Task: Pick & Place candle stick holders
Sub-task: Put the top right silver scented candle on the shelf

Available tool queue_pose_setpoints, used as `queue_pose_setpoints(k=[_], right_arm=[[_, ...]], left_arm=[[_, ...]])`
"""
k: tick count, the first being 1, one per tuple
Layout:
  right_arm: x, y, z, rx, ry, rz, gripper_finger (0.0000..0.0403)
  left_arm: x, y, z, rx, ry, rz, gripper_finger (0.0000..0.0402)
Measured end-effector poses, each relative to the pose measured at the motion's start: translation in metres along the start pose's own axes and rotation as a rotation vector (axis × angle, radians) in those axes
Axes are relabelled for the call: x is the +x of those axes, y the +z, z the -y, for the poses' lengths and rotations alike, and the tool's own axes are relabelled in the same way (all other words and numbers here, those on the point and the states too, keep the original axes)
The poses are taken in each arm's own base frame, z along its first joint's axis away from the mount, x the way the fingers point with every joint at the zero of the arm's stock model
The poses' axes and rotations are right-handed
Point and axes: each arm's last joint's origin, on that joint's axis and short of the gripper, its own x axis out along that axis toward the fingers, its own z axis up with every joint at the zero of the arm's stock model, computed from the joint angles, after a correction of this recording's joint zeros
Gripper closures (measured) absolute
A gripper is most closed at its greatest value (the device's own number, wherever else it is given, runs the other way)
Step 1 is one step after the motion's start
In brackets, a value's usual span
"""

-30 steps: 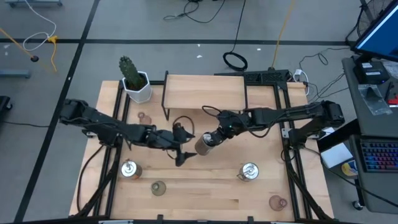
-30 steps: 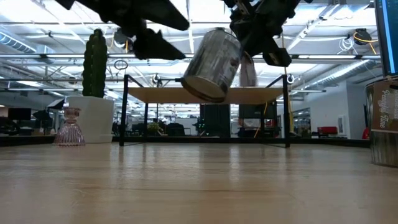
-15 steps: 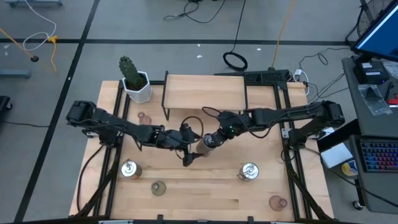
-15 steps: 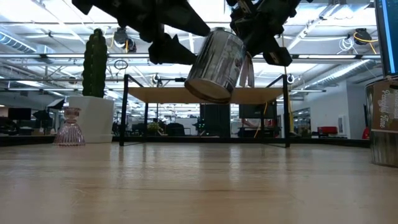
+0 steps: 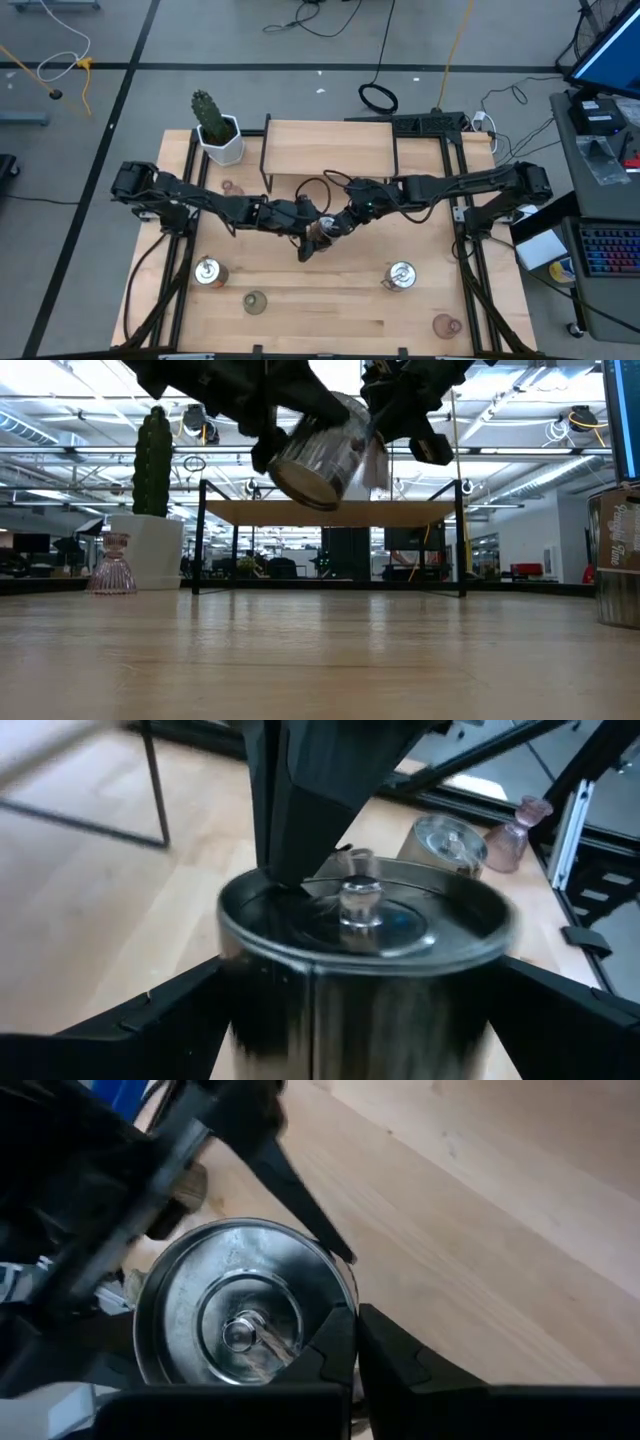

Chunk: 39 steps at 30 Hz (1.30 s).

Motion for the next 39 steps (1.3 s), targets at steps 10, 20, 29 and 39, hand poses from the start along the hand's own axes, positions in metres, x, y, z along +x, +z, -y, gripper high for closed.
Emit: queue_pose_setpoints(k=[10,20,29,39], right_arm=[[-0.0002,-0.0005,0.0008,0.008,-0.009,-0.004,0.0403],[-0.0001,-0.0004,0.0009,0.006,-0.010,-0.003,0.0403],[-0.0001,-0.0003,0.0010,0.005,-0.009,-0.004,0.0403],[-0.0009,-0.0005,0.0004,-0.036,0.008,-0.022,0.0379]], left_arm=[[0.0093,-0.0060,-0.0027,-0.037,-0.019,-0.019,0.0002],[0.0093,-0.0054,-0.0038,-0.086,0.025,-0.001,0.0002],[0.0091,-0.0052,-0.0042,-0.091,0.034,0.002,0.0038],[0.0089,-0.0064,-0.0015,-0.099,0.025,-0.004,0.0038]])
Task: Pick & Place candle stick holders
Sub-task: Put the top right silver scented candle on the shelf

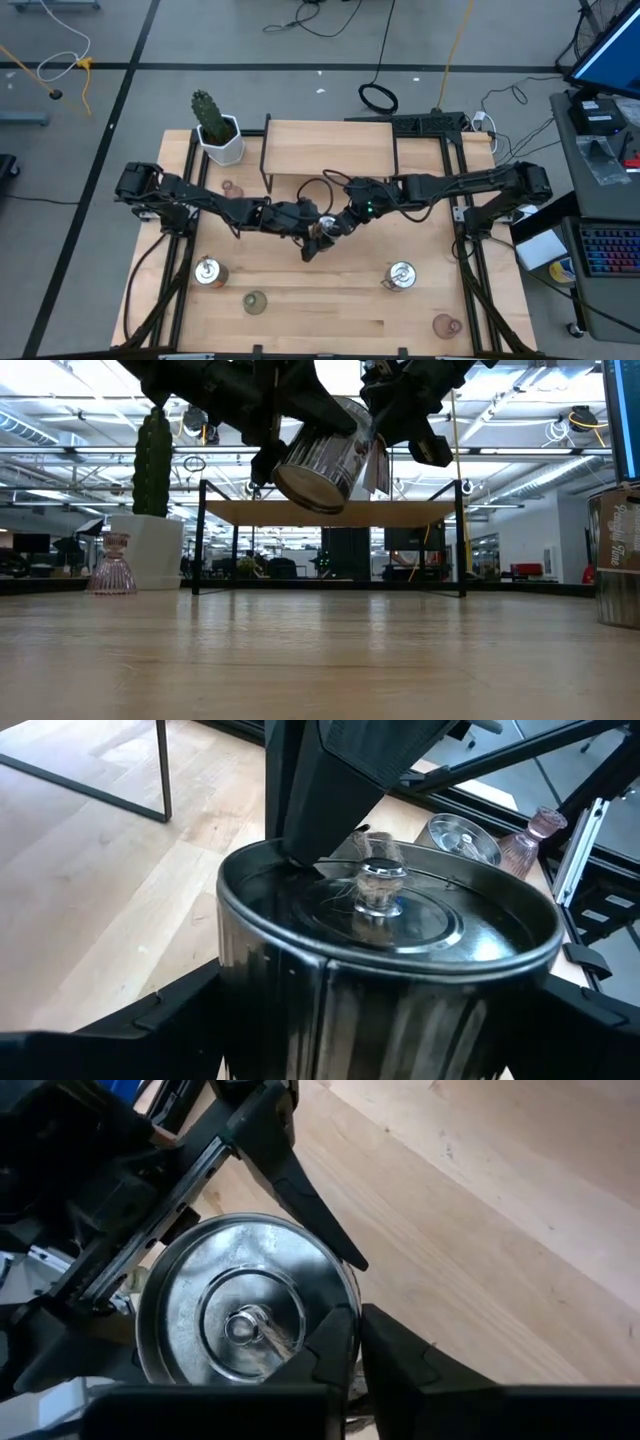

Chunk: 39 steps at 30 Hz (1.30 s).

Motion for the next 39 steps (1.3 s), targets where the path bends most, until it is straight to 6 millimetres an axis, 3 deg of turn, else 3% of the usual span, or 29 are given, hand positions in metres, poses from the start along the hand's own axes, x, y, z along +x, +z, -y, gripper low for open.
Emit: queue_pose_setpoints(k=[5,12,17,25,31,36,39], right_arm=[[-0.001,0.002,0.001,-0.018,0.007,0.006,0.0351],[-0.001,0.006,0.002,-0.034,0.008,0.020,0.0325],[-0.003,0.010,0.000,-0.065,0.036,0.049,0.0322],[-0.003,0.012,-0.002,-0.171,0.056,0.072,0.0334],[-0.020,0.010,0.000,-0.304,0.025,0.065,0.0357],[-0.053,0.003,0.006,-0.424,-0.097,0.121,0.0378],[-0.070,-0.005,0.010,-0.503,-0.079,0.167,0.0387]], left_arm=[[-0.005,-0.010,0.001,-0.024,0.036,-0.105,0.0038],[-0.034,-0.006,0.003,-0.076,0.121,-0.164,0.0038],[-0.066,0.018,0.008,-0.076,0.191,0.004,0.0038],[-0.114,0.051,-0.005,-0.035,0.616,0.361,0.0038],[-0.118,0.069,-0.031,-0.059,0.771,0.459,0.0038],[-0.107,0.078,-0.060,-0.090,0.843,0.489,0.0038],[-0.103,0.088,-0.078,-0.131,0.852,0.546,0.0038]])
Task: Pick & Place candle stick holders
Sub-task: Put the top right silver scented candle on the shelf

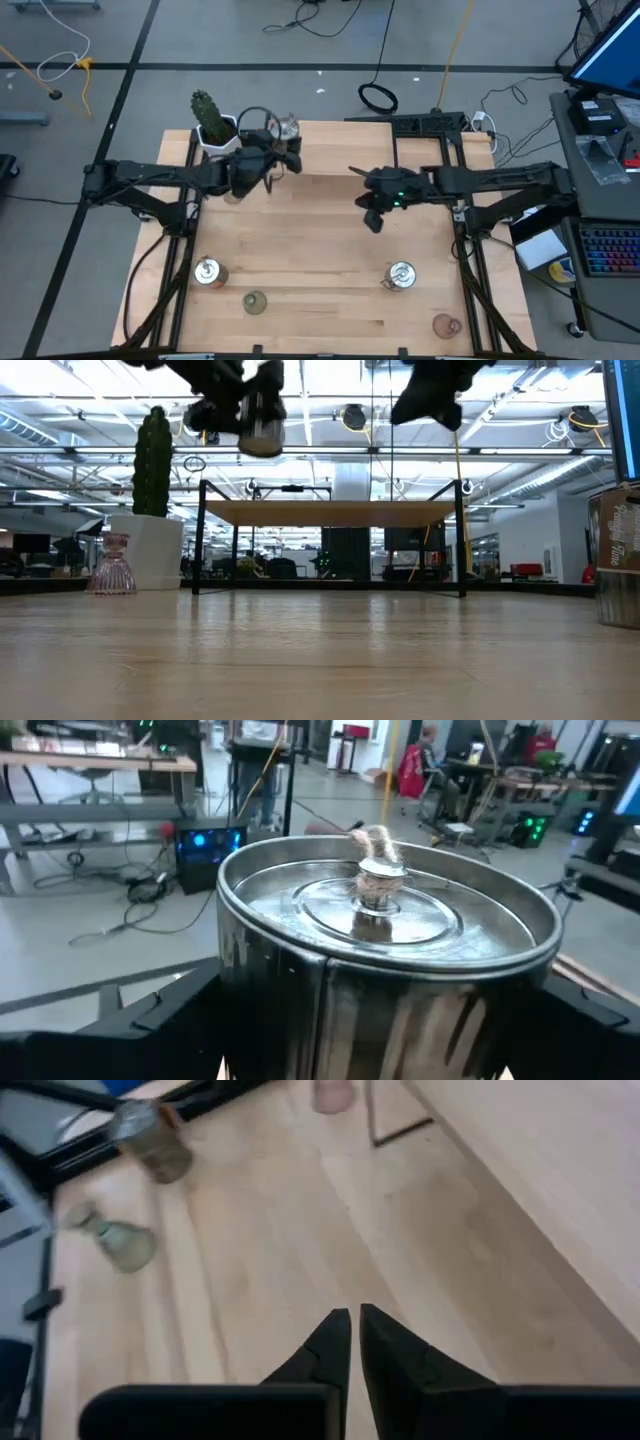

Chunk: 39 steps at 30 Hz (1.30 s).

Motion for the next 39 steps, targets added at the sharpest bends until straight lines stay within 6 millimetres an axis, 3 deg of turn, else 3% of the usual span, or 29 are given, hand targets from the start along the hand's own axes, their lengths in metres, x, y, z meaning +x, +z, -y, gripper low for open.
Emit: queue_pose_setpoints(k=[6,15,23,32,39], right_arm=[[-0.019,-0.020,0.008,-0.025,0.060,0.105,0.0395],[-0.021,-0.057,0.026,0.086,0.110,0.177,0.0397],[-0.023,-0.072,0.033,0.136,0.124,0.193,0.0397],[-0.022,-0.071,0.034,0.133,0.119,0.198,0.0397],[-0.022,-0.071,0.034,0.127,0.117,0.199,0.0397]], left_arm=[[0.037,-0.006,-0.013,-0.003,0.075,0.039,0.0038],[0.080,-0.036,-0.018,-0.009,0.150,0.048,0.0038],[0.090,-0.046,-0.012,-0.037,0.140,0.082,0.0038],[0.091,-0.047,-0.009,-0.078,0.109,0.099,0.0038],[0.096,-0.035,0.014,-0.032,0.068,0.120,0.0038]])
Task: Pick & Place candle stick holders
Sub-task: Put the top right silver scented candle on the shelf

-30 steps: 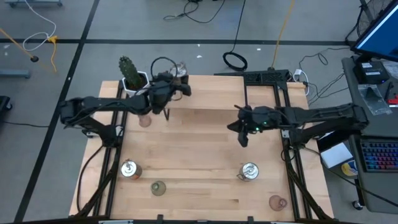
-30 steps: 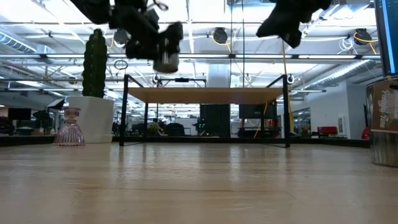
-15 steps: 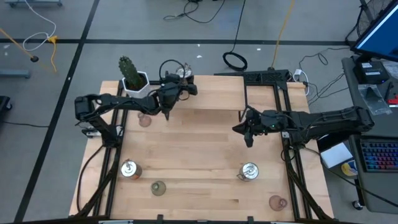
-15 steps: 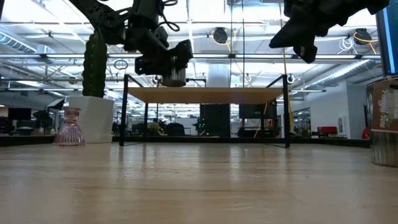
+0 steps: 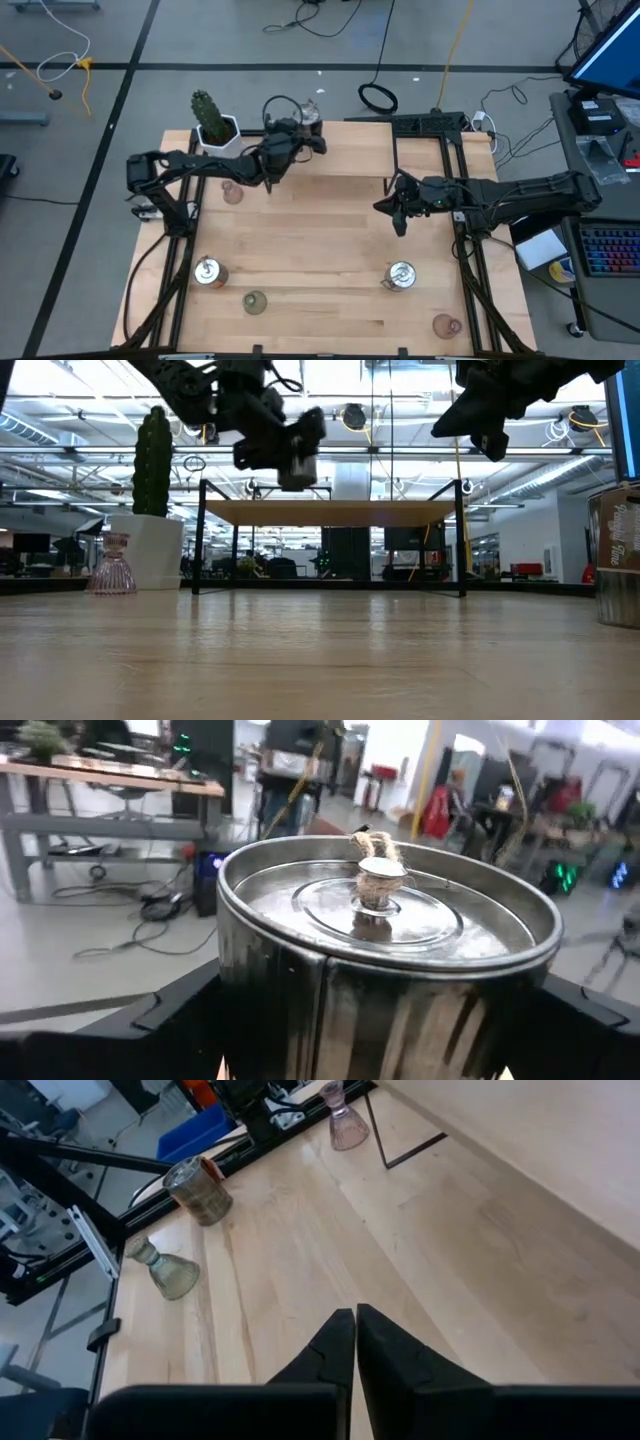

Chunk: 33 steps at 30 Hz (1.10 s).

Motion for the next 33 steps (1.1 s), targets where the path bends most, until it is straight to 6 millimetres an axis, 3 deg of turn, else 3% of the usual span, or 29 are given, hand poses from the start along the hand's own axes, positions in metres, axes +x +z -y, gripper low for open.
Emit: queue_pose_setpoints(k=[9,19,24,33], right_arm=[[0.000,0.000,0.000,0.012,0.005,-0.003,0.0397],[0.000,0.000,0.000,0.009,0.005,-0.002,0.0397],[0.000,0.000,0.000,0.007,0.005,-0.003,0.0397],[0.000,0.000,0.000,0.007,0.005,-0.003,0.0397]], left_arm=[[0.030,-0.003,0.025,0.111,0.037,-0.037,0.0030],[0.036,-0.015,0.015,0.048,0.094,-0.130,0.0039],[0.041,-0.019,0.009,0.020,0.125,-0.157,0.0019],[0.043,-0.029,0.008,0.031,0.120,-0.182,0.0038]])
